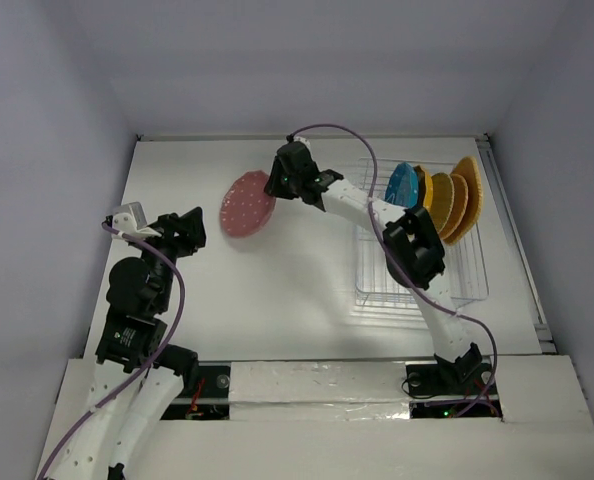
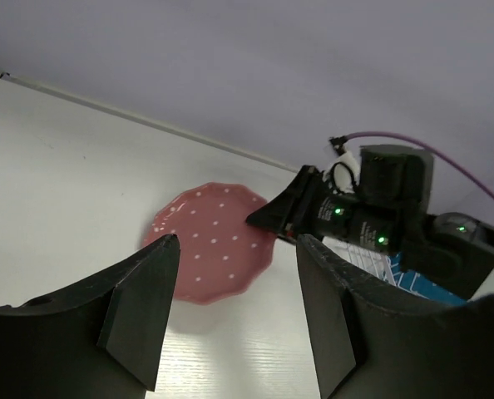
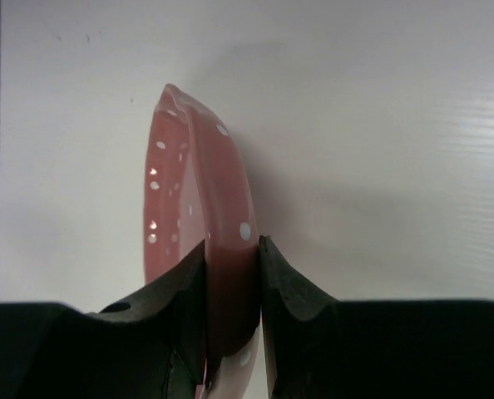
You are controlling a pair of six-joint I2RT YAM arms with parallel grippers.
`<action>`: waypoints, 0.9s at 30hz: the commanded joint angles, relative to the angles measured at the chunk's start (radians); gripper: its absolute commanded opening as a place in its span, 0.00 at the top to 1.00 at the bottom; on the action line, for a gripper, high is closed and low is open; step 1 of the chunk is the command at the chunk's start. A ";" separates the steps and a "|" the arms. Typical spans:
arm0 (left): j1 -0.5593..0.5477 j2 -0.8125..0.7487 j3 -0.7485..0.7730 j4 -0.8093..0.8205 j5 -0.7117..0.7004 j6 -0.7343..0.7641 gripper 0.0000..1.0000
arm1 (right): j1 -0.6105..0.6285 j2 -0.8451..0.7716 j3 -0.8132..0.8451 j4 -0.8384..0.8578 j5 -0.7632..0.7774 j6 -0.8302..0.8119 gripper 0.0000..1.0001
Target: Unload the plates from the dish rack
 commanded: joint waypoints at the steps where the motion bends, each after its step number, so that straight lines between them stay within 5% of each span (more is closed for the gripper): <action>1: -0.006 -0.011 -0.002 0.027 0.004 0.010 0.45 | 0.013 -0.035 0.084 0.177 -0.034 0.104 1.00; 5: 0.003 -0.017 -0.004 0.027 0.004 0.011 0.45 | 0.022 -0.042 -0.039 0.222 -0.006 0.129 0.91; 12: 0.003 -0.019 -0.004 0.031 0.004 0.008 0.45 | 0.031 -0.044 -0.166 0.196 -0.024 0.092 0.31; 15: 0.003 -0.017 -0.004 0.031 0.004 0.008 0.45 | 0.031 -0.047 -0.157 0.161 -0.018 0.061 0.19; 24: 0.003 -0.017 -0.004 0.033 0.004 0.010 0.45 | 0.042 -0.156 -0.120 0.026 0.098 -0.060 0.11; 26: 0.003 -0.017 -0.004 0.033 0.004 0.008 0.45 | 0.042 -0.270 -0.166 0.009 0.141 -0.104 0.22; 27: 0.003 -0.020 -0.004 0.030 0.004 0.010 0.45 | 0.042 -0.314 -0.189 -0.011 0.175 -0.157 0.39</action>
